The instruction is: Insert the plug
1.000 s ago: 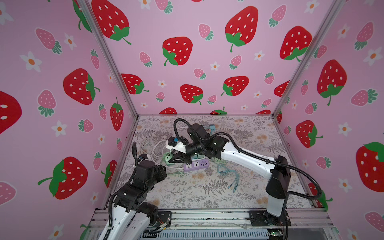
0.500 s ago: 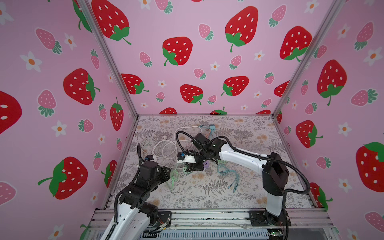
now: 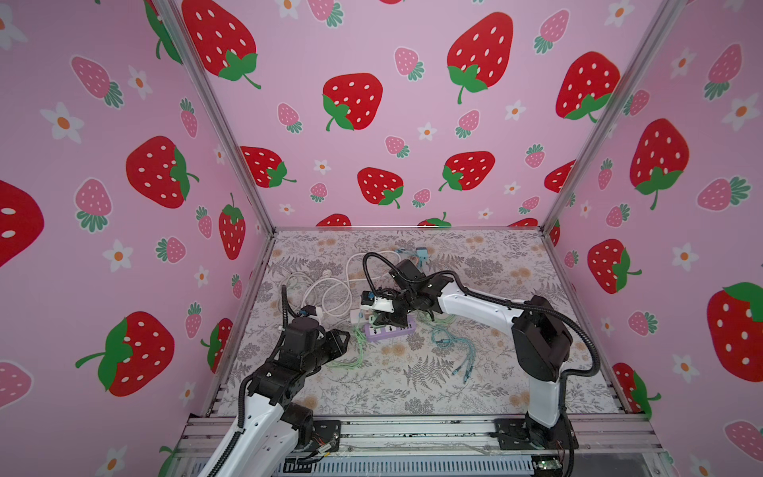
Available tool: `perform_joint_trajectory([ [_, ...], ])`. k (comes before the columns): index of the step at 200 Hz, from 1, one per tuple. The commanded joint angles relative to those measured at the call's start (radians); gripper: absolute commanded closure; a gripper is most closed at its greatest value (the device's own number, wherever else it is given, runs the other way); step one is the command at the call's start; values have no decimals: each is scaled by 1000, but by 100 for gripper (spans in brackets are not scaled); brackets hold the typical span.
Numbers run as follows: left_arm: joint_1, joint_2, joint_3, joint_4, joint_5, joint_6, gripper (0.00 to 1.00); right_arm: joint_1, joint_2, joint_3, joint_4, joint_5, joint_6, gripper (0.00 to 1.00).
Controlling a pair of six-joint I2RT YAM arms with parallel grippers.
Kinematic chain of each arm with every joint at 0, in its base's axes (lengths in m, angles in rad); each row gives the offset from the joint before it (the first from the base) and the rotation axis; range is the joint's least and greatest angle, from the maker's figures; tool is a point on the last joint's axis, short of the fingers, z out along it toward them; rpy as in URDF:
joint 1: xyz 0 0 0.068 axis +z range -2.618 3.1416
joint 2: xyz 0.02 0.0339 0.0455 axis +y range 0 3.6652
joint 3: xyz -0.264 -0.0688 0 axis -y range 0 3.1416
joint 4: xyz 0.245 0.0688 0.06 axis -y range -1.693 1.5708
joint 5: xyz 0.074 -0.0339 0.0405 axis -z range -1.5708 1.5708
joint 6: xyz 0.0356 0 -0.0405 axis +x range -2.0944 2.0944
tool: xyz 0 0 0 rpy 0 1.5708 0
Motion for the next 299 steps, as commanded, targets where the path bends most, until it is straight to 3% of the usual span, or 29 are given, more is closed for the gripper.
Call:
perform_joint_trajectory([
  [1,0,16,-13,53,58,1,62,-12,14,-31,85,-67,-29,100],
  [27,-2,21,-8,85,137,18,63,-23,21,-57,155,-100,-15,100],
  [116,-9,56,0,113,191,14,65,-44,38,-164,364,-180,26,100],
  [141,-49,99,-6,166,205,-3,68,-45,50,-166,391,-173,36,100],
  [199,-227,297,-19,330,37,-76,73,-46,50,-173,433,-155,51,100],
  [299,-224,505,-26,404,-185,-131,74,-53,42,-184,467,-151,102,100],
])
